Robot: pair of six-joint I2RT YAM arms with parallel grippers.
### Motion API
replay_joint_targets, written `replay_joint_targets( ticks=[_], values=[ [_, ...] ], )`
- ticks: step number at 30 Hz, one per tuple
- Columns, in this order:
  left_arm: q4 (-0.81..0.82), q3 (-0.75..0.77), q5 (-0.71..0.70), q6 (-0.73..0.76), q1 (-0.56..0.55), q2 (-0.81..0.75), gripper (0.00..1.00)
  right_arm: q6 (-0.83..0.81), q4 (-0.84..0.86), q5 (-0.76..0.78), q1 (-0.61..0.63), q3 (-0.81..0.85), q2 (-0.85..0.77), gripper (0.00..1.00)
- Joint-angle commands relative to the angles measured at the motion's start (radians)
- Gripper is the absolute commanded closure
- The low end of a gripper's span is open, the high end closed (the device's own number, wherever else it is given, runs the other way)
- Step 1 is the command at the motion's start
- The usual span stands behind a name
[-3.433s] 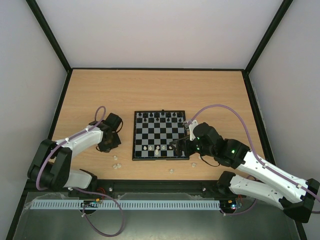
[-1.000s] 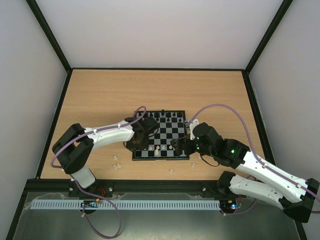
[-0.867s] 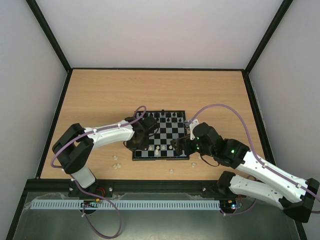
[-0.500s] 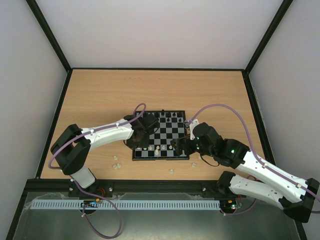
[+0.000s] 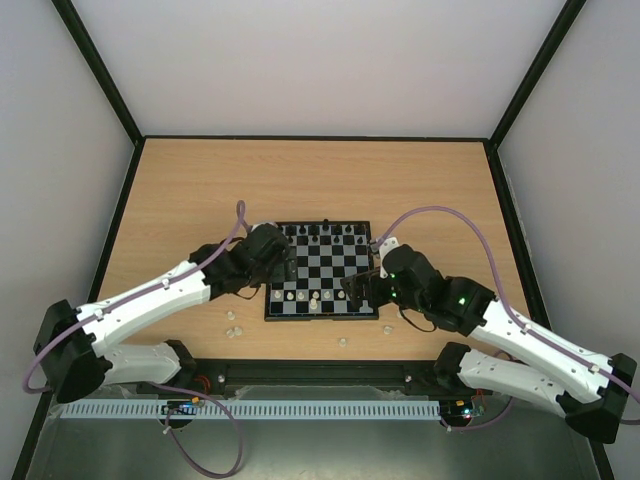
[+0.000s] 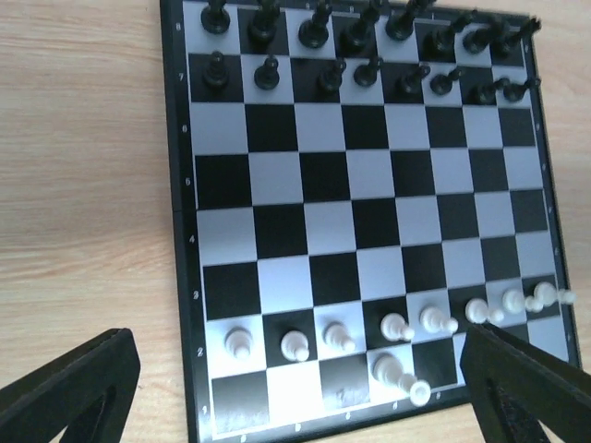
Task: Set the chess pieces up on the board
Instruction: Place the chess piece on the chessboard, then pick up the chess piece at the center of the board.
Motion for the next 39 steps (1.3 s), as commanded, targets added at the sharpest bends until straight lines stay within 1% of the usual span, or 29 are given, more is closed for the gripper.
replay_joint_targets(
  ticks=[1, 4, 9, 15, 18, 25, 30, 33, 39],
  values=[
    [0.082, -0.016, -0.063, 0.052, 0.001, 0.011, 0.01, 0.012, -0.015, 0.053, 0.004, -0.002, 0.027, 0.01],
    [0.118, -0.015, -0.055, 0.079, 0.003, 0.033, 0.01, 0.025, -0.016, 0.077, 0.004, -0.003, 0.042, 0.01],
    [0.196, -0.02, 0.002, 0.114, 0.005, 0.108, 0.01, 0.044, 0.02, 0.102, 0.003, -0.016, 0.067, 0.02],
    [0.214, 0.007, 0.038, 0.139, 0.007, 0.194, 0.01, 0.017, 0.106, 0.12, 0.003, -0.025, 0.133, 0.02],
    [0.195, 0.028, 0.045, 0.147, 0.009, 0.217, 0.01, 0.001, 0.154, 0.117, 0.002, -0.026, 0.163, 0.01],
    [0.15, 0.038, 0.053, 0.173, 0.02, 0.182, 0.01, 0.006, 0.222, 0.111, -0.002, -0.022, 0.228, 0.01],
    [0.18, 0.017, 0.086, 0.195, 0.05, 0.162, 0.01, 0.031, 0.231, 0.127, -0.002, -0.032, 0.24, 0.01],
    [0.195, 0.02, 0.119, 0.207, 0.062, 0.167, 0.01, 0.047, 0.214, 0.134, -0.003, -0.031, 0.238, 0.01],
    [0.212, 0.023, 0.134, 0.227, 0.075, 0.185, 0.01, 0.082, 0.195, 0.168, -0.004, -0.067, 0.191, 0.01]
  ],
)
